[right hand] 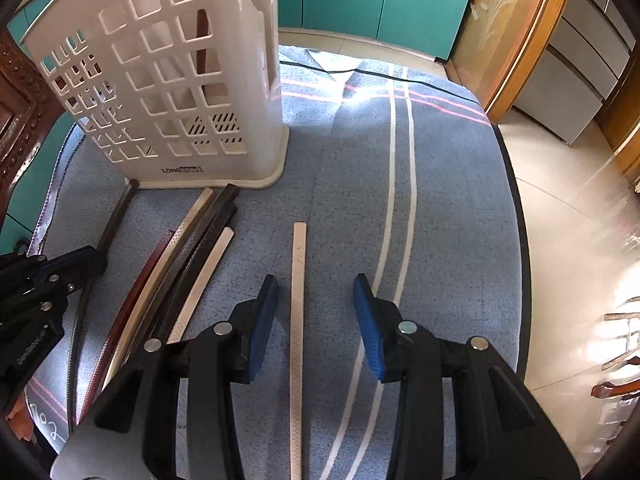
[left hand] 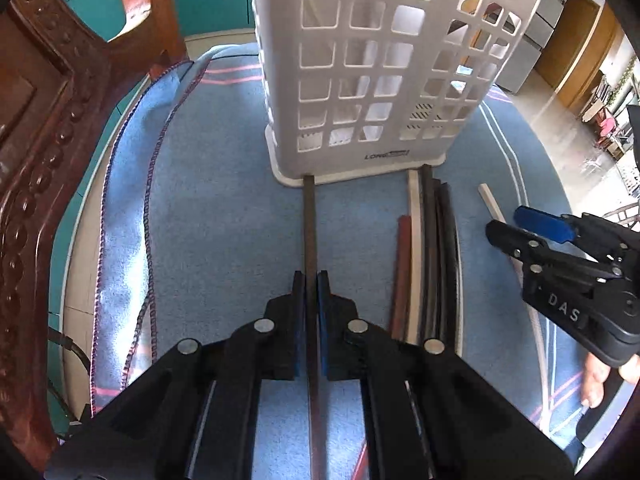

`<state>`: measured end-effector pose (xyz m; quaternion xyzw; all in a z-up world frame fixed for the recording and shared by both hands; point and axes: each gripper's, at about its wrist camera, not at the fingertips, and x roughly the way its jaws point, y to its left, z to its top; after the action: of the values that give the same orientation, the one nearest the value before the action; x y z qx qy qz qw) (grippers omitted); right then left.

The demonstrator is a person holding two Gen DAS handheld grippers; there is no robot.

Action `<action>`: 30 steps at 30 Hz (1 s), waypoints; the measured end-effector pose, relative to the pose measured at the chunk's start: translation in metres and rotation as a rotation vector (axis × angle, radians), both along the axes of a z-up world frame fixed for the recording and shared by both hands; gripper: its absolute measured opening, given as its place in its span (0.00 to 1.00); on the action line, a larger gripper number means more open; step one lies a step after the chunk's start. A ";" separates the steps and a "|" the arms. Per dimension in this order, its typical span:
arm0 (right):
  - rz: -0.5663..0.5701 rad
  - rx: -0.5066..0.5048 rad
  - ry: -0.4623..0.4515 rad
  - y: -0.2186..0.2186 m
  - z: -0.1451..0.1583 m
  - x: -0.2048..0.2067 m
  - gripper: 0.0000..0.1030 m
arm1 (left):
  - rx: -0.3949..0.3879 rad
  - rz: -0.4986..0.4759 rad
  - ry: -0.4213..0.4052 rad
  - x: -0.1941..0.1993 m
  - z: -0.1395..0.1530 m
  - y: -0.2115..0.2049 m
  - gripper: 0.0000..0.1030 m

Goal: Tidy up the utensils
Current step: 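Grasp a light wood chopstick with the right tool while the left tool lifts its chopstick, then carry both chopsticks over the white holder and lower them in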

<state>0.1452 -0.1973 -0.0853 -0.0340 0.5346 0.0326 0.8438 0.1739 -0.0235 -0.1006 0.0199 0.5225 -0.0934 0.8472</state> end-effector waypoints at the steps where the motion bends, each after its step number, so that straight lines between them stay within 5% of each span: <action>1: 0.001 0.002 0.001 0.001 -0.001 0.001 0.39 | -0.001 0.002 -0.001 -0.006 -0.003 0.004 0.11; 8: 0.003 0.011 0.003 0.002 -0.001 0.003 0.37 | 0.019 0.027 -0.023 0.000 -0.003 -0.002 0.13; 12: 0.034 0.033 0.000 0.007 0.002 0.003 0.09 | 0.030 0.032 -0.029 0.001 -0.002 -0.007 0.09; 19: 0.035 0.071 -0.018 0.011 0.008 0.002 0.06 | 0.018 0.038 -0.051 0.001 0.005 -0.008 0.07; 30: 0.057 0.196 -0.226 -0.014 0.077 -0.023 0.06 | -0.076 0.020 -0.332 -0.044 0.086 0.002 0.07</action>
<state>0.1217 -0.2110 -0.0082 0.0298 0.4291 0.1044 0.8967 0.1302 -0.0212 -0.0143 -0.0024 0.3718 -0.1002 0.9229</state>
